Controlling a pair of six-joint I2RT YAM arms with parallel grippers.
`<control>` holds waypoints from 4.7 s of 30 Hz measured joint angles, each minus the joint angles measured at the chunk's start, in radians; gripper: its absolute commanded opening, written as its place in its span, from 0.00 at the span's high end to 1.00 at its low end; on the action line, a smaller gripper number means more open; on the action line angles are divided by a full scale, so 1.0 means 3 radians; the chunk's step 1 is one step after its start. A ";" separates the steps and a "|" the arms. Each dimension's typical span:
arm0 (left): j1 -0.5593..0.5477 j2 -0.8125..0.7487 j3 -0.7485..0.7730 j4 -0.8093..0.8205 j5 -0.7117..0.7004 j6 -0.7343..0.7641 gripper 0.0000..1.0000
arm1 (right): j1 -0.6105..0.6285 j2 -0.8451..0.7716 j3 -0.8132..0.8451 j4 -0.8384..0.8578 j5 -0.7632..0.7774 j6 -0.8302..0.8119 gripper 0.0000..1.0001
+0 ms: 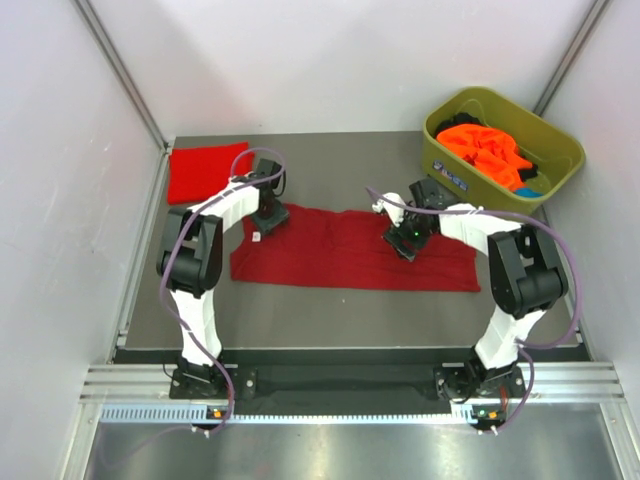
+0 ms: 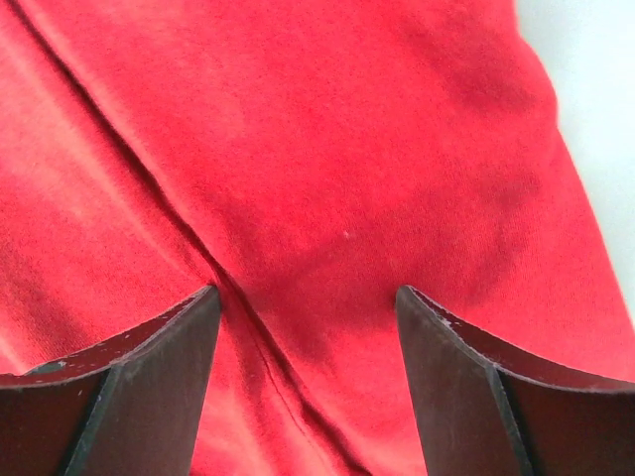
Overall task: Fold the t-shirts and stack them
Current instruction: Fold the tshirt
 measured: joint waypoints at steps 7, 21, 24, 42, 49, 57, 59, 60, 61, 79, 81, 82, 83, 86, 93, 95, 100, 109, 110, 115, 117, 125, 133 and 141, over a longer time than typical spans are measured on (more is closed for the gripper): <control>-0.0092 0.0078 0.0104 0.0060 -0.0018 0.0011 0.51 | -0.0001 -0.0161 -0.0221 0.0229 0.0257 0.0376 0.28; -0.0136 0.0170 0.0183 0.0333 0.0270 0.0000 0.50 | -0.0165 -0.0240 -0.0322 0.0295 0.0512 0.0715 0.28; -0.0173 0.0315 0.0379 0.0369 0.0403 0.0003 0.50 | -0.0206 -0.0287 -0.0376 0.0318 0.0556 0.0818 0.28; -0.0240 0.1092 0.1615 0.0191 0.0528 0.0226 0.50 | -0.0188 -0.0516 -0.0323 0.0027 0.0853 0.1612 0.23; -0.0083 0.1423 0.2118 0.0243 0.0692 0.0271 0.49 | -0.0150 -0.0763 -0.0165 0.0238 0.0743 0.1923 0.07; 0.0011 0.1625 0.2419 0.0318 0.0848 0.0299 0.49 | -0.0123 -0.0769 -0.0079 0.0272 0.0689 0.1974 0.00; 0.0022 0.1616 0.2419 0.0313 0.0839 0.0369 0.48 | -0.0123 -0.0773 -0.0079 0.0248 0.0692 0.1977 0.00; 0.0024 0.1609 0.2417 0.0299 0.0828 0.0408 0.48 | -0.0123 -0.0776 -0.0076 0.0225 0.0692 0.1987 0.00; 0.0025 0.1593 0.2416 0.0271 0.0792 0.0459 0.48 | -0.0122 -0.0779 -0.0075 0.0203 0.0692 0.2001 0.00; -0.0163 0.0031 0.0741 -0.0003 0.0198 0.0425 0.47 | 0.0099 -0.0895 -0.0117 -0.0102 0.0563 0.2094 0.00; -0.0261 0.0108 0.0703 -0.0006 0.0172 0.0291 0.46 | 0.0128 -0.0912 -0.0140 -0.0107 0.0565 0.2096 0.00; -0.0303 0.0163 0.0696 -0.0006 0.0149 0.0225 0.47 | 0.0136 -0.0913 -0.0151 -0.0102 0.0566 0.2096 0.00; -0.0336 0.0211 0.0690 -0.0006 0.0132 0.0164 0.47 | 0.0139 -0.0913 -0.0154 -0.0108 0.0566 0.2096 0.00; -0.0371 0.0345 0.0649 -0.0019 0.0036 0.0033 0.46 | 0.0141 -0.0913 -0.0154 -0.0107 0.0572 0.2093 0.00; -0.0320 0.0696 0.1080 -0.0261 -0.0187 -0.0090 0.46 | 0.0153 -0.0914 -0.0207 -0.0055 0.0595 0.2136 0.00; -0.0309 0.0824 0.1305 -0.0402 -0.0189 -0.0088 0.46 | 0.0154 -0.0912 -0.0240 -0.0004 0.0618 0.2187 0.00; -0.0259 0.1181 0.1909 -0.0590 -0.0195 -0.0039 0.46 | 0.0154 -0.0755 -0.0228 0.0100 0.0666 0.2200 0.00; -0.0079 0.1465 0.2345 -0.0371 0.0137 0.0187 0.46 | 0.0153 -0.0060 0.0098 0.0069 0.0693 0.1712 0.00; -0.0057 0.1484 0.2373 -0.0324 0.0198 0.0226 0.46 | 0.0151 -0.0039 0.0098 0.0039 0.0699 0.1628 0.00; 0.0027 0.1558 0.2440 -0.0028 0.0451 0.0464 0.44 | 0.0065 -0.0027 0.0098 -0.0113 0.0706 0.1326 0.00; 0.0041 0.1563 0.2440 0.0024 0.0523 0.0526 0.44 | 0.0000 -0.0027 0.0097 -0.0154 0.0651 0.1269 0.00; 0.0123 0.1494 0.2345 0.0113 0.0660 0.0732 0.43 | -0.0112 0.0031 0.0088 -0.0145 0.0393 0.1427 0.00; 0.0317 0.0491 0.1184 0.0173 0.0346 0.0890 0.43 | -0.0113 -0.0024 -0.0022 0.0036 0.0440 0.1785 0.00; 0.0420 -0.0142 0.0516 0.0276 0.0412 0.0909 0.43 | -0.0111 -0.0245 -0.0369 0.0446 0.0547 0.2275 0.00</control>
